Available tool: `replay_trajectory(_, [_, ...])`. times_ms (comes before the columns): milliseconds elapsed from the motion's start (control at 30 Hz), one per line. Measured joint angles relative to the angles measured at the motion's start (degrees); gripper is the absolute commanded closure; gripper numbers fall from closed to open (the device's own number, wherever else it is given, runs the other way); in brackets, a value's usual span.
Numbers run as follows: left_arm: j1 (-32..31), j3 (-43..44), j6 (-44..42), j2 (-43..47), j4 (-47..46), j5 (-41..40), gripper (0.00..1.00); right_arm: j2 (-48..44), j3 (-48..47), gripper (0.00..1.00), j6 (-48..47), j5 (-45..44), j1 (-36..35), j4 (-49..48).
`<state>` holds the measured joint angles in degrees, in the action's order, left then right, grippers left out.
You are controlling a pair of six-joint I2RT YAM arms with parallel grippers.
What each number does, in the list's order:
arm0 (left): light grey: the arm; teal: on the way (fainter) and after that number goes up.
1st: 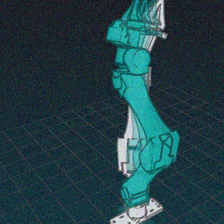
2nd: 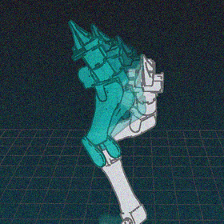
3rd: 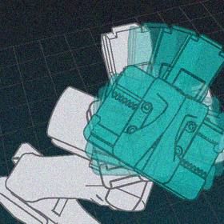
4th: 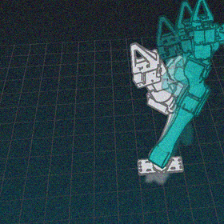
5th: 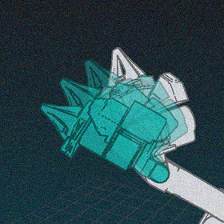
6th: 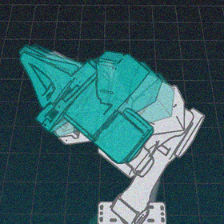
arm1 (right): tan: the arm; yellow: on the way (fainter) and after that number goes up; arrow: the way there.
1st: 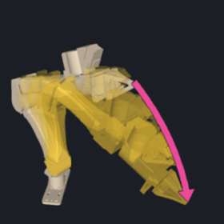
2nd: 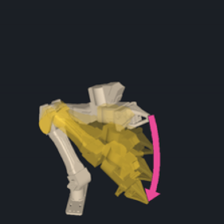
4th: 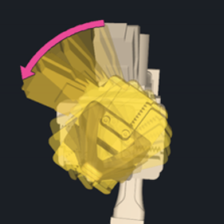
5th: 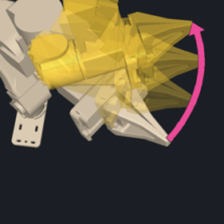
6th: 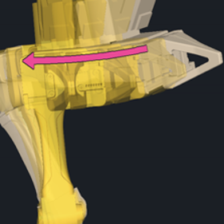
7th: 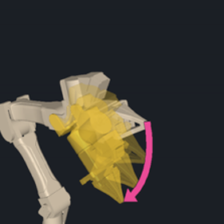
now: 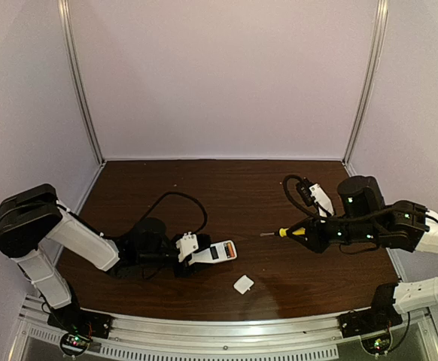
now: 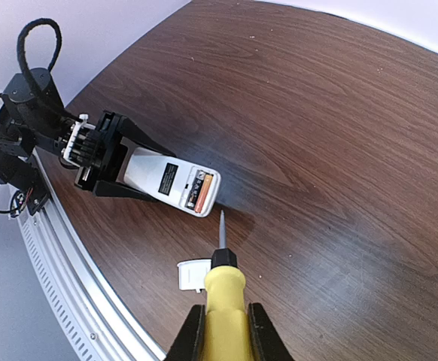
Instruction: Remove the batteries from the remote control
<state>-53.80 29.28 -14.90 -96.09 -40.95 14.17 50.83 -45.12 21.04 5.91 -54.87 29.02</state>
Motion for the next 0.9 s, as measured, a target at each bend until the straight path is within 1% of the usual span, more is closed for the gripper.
replay_trajectory(167, [-1.81,-4.74,-2.25,-0.02,-6.73,-0.52,1.0,3.48,-2.47,1.0,-1.81,0.92,0.0,-0.11])
replay_trajectory(300, [-2.95,-4.83,-4.11,-0.02,-8.7,-0.2,1.0,5.66,-4.87,1.0,-4.81,2.32,-0.02,0.68])
replay_trajectory(500, [-2.99,-1.75,-5.09,-0.24,-5.66,0.37,1.0,6.75,-7.96,1.0,-10.36,2.95,-0.09,2.62])
replay_trajectory(633, [-2.99,0.39,-5.09,-1.97,-4.94,0.48,1.0,8.37,-9.68,1.0,-13.33,2.93,-0.44,4.04])
replay_trajectory(900, [-2.99,0.48,-6.43,-2.97,-3.69,2.12,1.0,10.29,-10.99,1.0,-19.02,2.34,-1.44,8.35])
